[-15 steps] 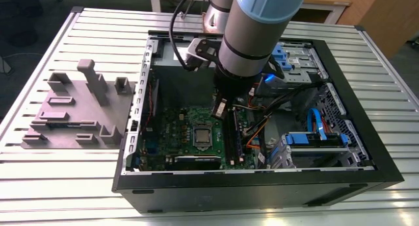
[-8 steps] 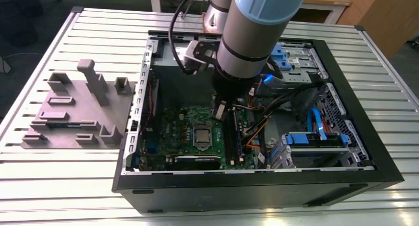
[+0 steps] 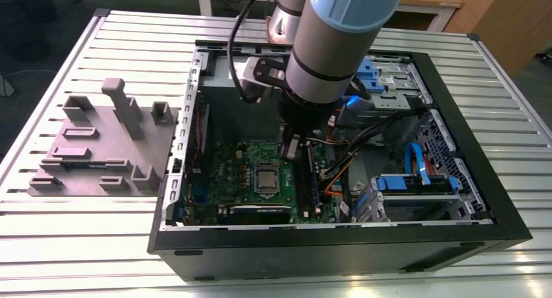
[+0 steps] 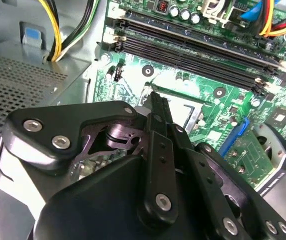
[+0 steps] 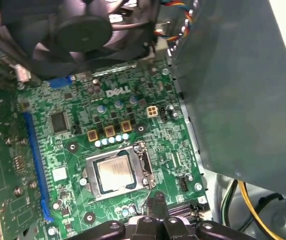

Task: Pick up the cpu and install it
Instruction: 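Install the first cpu locking lever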

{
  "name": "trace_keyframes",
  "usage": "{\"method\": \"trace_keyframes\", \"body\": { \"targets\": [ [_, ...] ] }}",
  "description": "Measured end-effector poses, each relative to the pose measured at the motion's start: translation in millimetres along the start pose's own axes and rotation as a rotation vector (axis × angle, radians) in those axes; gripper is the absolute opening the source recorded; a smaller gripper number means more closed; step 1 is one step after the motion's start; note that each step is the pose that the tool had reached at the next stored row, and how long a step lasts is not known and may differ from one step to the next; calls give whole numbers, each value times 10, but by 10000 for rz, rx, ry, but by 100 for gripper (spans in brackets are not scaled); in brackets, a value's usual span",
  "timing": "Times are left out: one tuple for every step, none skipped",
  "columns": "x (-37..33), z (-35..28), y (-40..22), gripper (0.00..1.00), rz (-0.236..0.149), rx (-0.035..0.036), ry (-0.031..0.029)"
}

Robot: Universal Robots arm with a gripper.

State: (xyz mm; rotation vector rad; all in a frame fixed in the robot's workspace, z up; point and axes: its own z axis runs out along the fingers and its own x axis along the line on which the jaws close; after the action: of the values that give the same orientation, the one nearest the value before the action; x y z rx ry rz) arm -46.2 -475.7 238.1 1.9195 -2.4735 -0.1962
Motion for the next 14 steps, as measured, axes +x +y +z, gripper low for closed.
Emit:
{"method": "trace_keyframes", "body": {
  "targets": [
    [1,0,0,10,-116,-7,12],
    [3,1,0,10,-219,-10,20],
    [7,1,-1,10,-285,-12,24],
    [11,0,-3,10,-316,-14,28],
    [14,-1,-2,10,-330,-11,30],
    [14,0,-3,10,-331,-10,29],
    [14,-1,-3,10,-332,-8,28],
    [14,-1,-3,10,-332,-7,28],
    [14,0,-3,10,-332,-6,28],
    [14,-1,-3,10,-333,-6,28],
    [14,-1,-3,10,-333,-6,28],
    [14,-1,-3,10,-332,-6,28],
    [14,0,-3,10,-332,-6,28],
    [14,-1,-3,10,-333,-5,28]
  ]
}}
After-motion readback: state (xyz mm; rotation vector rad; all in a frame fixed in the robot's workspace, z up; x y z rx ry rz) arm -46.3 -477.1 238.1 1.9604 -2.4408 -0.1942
